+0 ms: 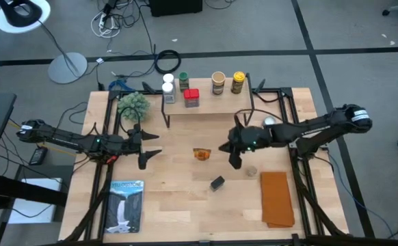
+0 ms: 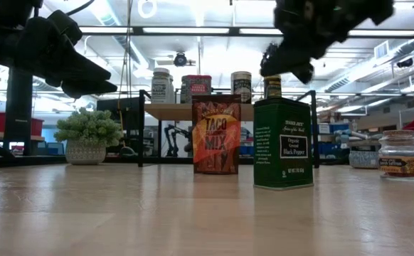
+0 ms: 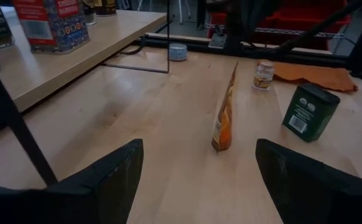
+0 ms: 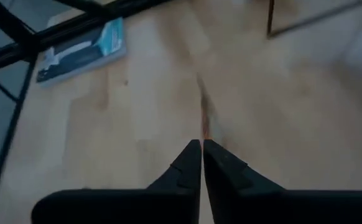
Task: Shelf spices
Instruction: Put the orange seasoning pack on the shelf
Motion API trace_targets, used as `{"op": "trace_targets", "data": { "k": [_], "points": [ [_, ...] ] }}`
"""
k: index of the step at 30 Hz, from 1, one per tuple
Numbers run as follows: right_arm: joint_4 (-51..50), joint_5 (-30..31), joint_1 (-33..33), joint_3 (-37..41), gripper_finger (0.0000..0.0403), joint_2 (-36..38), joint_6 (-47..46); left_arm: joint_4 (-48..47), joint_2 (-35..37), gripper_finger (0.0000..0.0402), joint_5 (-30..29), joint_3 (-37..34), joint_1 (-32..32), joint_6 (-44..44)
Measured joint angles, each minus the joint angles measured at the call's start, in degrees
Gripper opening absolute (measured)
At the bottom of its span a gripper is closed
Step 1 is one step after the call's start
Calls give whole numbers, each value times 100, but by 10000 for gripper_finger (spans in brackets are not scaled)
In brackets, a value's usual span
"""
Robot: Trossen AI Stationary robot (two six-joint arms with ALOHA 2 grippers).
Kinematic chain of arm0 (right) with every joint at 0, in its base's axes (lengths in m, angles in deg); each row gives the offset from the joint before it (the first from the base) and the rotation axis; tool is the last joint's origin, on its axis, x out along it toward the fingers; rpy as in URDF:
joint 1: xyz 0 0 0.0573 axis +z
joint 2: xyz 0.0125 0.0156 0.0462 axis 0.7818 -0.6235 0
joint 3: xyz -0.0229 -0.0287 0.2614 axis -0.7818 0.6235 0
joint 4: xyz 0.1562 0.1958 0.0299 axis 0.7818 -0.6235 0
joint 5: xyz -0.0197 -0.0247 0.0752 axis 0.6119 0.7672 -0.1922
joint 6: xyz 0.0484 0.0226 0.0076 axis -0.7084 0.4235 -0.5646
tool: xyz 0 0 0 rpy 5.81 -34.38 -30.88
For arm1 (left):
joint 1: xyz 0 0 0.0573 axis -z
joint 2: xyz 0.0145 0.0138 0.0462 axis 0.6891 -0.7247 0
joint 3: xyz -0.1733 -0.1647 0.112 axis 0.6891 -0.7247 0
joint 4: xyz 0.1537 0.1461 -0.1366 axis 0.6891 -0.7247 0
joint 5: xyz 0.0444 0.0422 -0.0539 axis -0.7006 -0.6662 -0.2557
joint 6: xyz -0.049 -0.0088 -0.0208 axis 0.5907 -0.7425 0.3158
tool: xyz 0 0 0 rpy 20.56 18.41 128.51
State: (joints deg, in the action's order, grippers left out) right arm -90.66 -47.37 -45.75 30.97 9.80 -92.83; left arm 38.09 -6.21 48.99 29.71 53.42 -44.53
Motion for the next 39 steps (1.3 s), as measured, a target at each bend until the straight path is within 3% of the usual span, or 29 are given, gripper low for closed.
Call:
{"op": "trace_targets", "data": {
  "k": [6,12,18,24,33,39],
  "points": [
    [-58,446,-147,-744,51,-622,590,-1,-2,317,-209,0,-1,-140],
    [-494,424,-160,-1528,112,-1383,902,6,-2,317,-220,0,-1,-151],
    [-1048,-28,-158,-2311,181,-2098,1193,7,-2,317,-218,0,0,-152],
    [-1599,-7,-158,-2675,220,-2533,1469,12,0,317,-217,0,1,-153],
    [-1650,125,-245,-2693,200,-2739,1467,11,-2,317,-211,0,1,-153],
    [-1757,125,-256,-2692,119,-2787,1472,9,-1,317,-200,0,0,-153]
  ]
}}
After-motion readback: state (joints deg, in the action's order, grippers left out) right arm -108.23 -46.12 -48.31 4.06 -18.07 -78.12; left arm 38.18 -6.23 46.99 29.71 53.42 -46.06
